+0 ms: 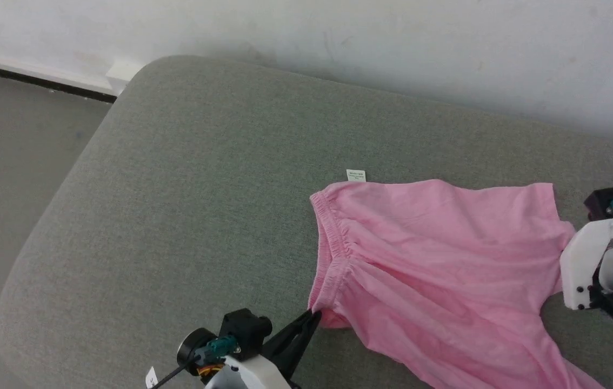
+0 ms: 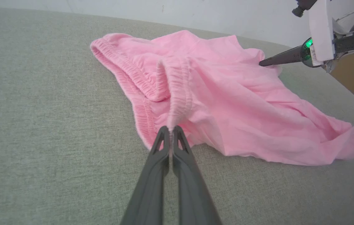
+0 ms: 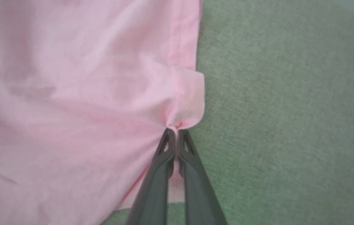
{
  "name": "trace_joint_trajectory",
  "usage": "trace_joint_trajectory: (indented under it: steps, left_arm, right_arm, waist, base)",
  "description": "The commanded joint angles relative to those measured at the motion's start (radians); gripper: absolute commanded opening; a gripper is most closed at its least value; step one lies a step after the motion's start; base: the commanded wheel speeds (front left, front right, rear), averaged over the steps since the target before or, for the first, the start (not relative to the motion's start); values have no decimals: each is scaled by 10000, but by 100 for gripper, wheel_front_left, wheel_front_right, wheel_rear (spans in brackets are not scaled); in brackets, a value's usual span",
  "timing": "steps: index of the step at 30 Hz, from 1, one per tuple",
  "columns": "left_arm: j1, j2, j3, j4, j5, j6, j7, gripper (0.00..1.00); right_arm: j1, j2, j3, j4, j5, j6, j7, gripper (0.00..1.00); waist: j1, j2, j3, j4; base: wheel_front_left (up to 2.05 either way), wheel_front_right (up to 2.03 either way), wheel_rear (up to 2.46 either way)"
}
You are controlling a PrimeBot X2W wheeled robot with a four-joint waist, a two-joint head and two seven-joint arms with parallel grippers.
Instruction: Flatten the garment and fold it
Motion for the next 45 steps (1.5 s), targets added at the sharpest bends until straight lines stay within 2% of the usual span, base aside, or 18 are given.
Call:
trace_joint_trajectory:
  steps: [1,7,16,17,19,25,31,37,41,45]
  left_arm:
    - [-237,-54,-6,16,89,-39,-94,0]
    - [-431,-148,-45,106,109,-61,-206,0]
    - [-710,-294,-61,297,125,-72,-449,0]
    - [-725,-302,-59,330,123,-70,-479,0]
    - [-742,-319,-61,390,106,-72,-528,0]
    - [-695,-238,5,572,30,-32,-654,0]
    - [-436,44,248,581,-143,133,-782,0]
    - [19,373,489,399,-340,363,-879,0]
    - [253,512,598,225,-428,523,-910,0]
    - [400,607,584,141,-472,573,-867,0]
  right_arm:
    - [-241,-129,-180,206,-198,-23,-212,0]
    - [-1528,-276,-648,809,-1214,-23,-1462,0]
    - [-3264,-387,-814,2120,-3235,-23,-3806,0]
    - [-3359,-350,-839,2312,-3429,-23,-4040,100]
    - [-3466,-216,-859,2728,-3674,-23,-4425,100]
    - [-3203,317,-732,3542,-3326,-23,-5335,100]
    - [-1760,637,295,3010,-1725,-23,-6339,100]
    - [720,140,1026,841,484,-23,-5798,100]
    - [2649,-163,785,-1203,1643,-23,-4647,100]
    - [4446,-211,259,-3230,2203,-23,-3097,100]
  waist:
    - [-1,0,95,82]
    - [-1,0,267,119]
    - [-1,0,474,-44]
    - [-1,0,468,-94]
    - [-1,0,442,-214]
    - [-1,0,186,-704]
    - [-1,0,-376,-1288]
    - [-1,0,-833,-1762]
    - [-1,0,-868,-1983]
    - [-1,0,-846,-2140]
  base:
    - [0,0,0]
    - [0,0,0]
    - [0,0,0]
    - [0,0,0]
    - [0,0,0]
    - [0,0,0]
    - [0,0,0]
    - [0,0,0]
    - [0,0,0]
    - [0,0,0]
